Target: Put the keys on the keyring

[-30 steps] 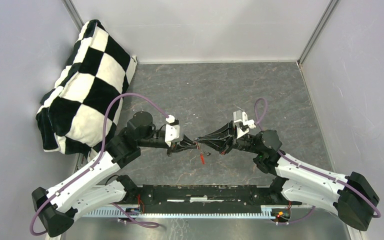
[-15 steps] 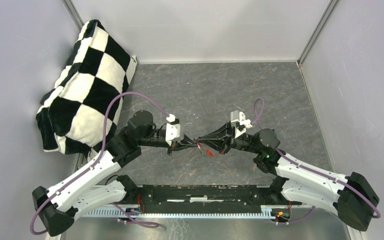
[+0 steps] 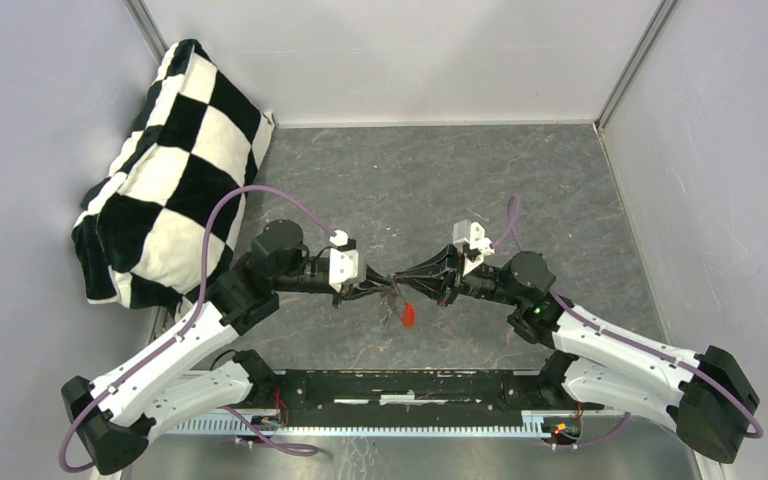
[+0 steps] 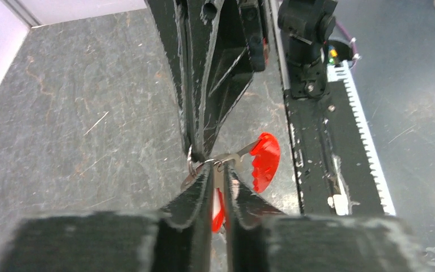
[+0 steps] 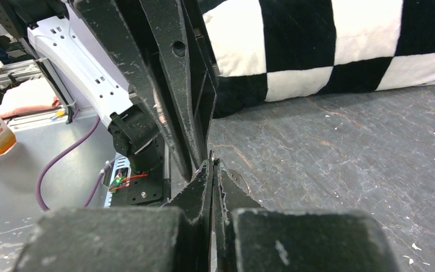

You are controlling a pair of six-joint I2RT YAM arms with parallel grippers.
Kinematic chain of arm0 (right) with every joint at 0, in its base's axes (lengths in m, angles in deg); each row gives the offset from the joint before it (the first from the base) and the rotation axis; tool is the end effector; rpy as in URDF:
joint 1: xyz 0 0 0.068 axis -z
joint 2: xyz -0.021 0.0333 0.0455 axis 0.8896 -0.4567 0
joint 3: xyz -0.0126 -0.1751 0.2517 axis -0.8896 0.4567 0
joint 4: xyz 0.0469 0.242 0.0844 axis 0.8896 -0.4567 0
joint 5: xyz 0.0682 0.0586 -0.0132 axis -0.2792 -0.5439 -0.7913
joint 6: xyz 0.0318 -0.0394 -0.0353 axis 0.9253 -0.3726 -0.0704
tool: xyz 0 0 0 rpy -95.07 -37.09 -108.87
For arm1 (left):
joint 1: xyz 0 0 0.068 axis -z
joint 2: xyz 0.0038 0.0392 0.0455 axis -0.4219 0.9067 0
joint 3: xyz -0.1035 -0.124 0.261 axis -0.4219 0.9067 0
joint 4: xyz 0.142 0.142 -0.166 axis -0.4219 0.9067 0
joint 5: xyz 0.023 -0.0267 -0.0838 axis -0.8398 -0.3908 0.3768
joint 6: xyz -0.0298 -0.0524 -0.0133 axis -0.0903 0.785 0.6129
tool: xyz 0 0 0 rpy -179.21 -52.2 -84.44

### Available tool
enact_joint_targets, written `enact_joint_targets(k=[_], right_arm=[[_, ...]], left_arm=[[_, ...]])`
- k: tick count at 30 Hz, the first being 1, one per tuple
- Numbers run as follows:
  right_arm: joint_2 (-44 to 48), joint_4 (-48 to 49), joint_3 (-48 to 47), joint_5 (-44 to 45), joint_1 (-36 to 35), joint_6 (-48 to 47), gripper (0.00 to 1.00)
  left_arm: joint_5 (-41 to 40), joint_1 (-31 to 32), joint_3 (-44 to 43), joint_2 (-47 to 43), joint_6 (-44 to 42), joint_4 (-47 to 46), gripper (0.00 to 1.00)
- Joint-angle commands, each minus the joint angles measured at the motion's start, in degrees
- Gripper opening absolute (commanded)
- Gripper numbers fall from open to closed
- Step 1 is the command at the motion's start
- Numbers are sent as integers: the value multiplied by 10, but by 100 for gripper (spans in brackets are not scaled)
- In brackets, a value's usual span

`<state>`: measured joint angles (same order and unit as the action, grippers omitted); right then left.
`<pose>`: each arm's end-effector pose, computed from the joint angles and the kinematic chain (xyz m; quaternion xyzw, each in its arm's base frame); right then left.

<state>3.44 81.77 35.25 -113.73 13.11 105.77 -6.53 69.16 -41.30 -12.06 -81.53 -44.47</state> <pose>0.1120 0.1685 0.3263 -0.3703 0.5207 0.5460 0.5418 0.1027 -0.1433 0.3636 0.5809 0.5043 -0.3943 0.5027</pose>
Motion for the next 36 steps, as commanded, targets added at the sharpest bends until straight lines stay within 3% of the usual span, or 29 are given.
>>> enact_joint_targets(k=[1,3,6,9,15,23,28,32,34,36], right_arm=[[20,9,-30,-2,-1,-7,1],[24,8,-35,-2,-1,-10,1],[25,2,-43,-10,-1,-13,1],[26,1,-46,-22,-1,-13,0],[15,18,-53,-61,0,2,1],[-43,83,-74,-120,-1,61,1],[-50,73,-93,-142,-1,59,1],[-60,71,-103,-163,-2,64,1],[-63,72,-105,-170,-1,70,3],[-64,68,-107,-170,-1,72,7]], left_arm=[[-28,-6,-10,-11,-49,10,23],[-39,-6,6,-16,-52,15,45],[-69,-6,29,-23,-42,8,63],[-111,-6,45,-33,-25,-9,99],[-170,-6,60,-31,35,-30,100],[94,-5,89,-7,151,-119,100],[161,-5,75,3,120,-79,100],[150,-6,75,-1,88,-56,100],[138,-5,75,-1,86,-64,92],[131,-6,74,1,89,-74,75]])
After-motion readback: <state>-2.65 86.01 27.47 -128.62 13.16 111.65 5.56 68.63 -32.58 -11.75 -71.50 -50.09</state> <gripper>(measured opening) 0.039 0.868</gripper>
